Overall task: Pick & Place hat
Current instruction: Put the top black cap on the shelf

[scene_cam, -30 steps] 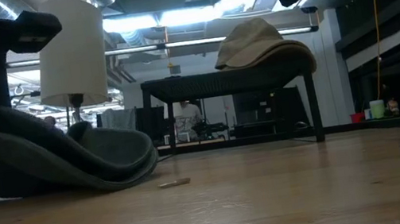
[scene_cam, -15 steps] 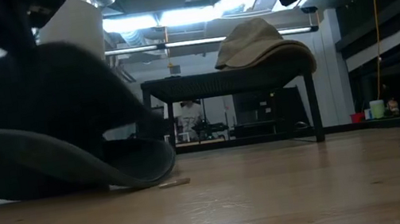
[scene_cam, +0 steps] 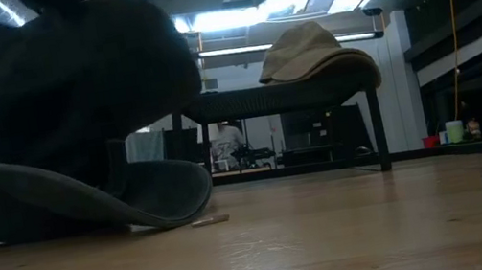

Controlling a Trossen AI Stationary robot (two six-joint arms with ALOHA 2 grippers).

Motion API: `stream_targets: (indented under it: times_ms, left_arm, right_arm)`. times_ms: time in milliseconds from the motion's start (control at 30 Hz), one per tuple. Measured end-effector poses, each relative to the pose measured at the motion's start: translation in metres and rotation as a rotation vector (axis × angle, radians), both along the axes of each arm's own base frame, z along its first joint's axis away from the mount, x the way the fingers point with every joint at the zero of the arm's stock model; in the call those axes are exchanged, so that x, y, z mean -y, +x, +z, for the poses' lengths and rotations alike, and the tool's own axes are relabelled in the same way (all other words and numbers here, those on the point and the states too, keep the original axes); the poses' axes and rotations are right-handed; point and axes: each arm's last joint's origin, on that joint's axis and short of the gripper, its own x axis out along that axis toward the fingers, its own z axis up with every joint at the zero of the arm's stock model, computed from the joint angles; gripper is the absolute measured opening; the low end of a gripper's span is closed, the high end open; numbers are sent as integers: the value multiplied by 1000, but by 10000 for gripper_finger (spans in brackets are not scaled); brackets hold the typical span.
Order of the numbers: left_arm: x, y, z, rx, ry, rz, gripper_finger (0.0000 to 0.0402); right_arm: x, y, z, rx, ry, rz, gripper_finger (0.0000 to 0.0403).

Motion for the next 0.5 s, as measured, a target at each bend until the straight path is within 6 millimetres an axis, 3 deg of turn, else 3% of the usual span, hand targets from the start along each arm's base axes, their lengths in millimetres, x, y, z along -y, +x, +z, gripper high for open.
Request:
stream_targets:
  times_ms: [167, 500]
  left_arm:
    - [-6, 5, 14, 119, -93, 8, 8]
    - [-8, 17, 31, 256, -330, -87, 8]
  right_arm:
    - [2, 6, 9, 19, 27, 36, 67]
    - [20, 22, 33, 95, -14, -6, 229]
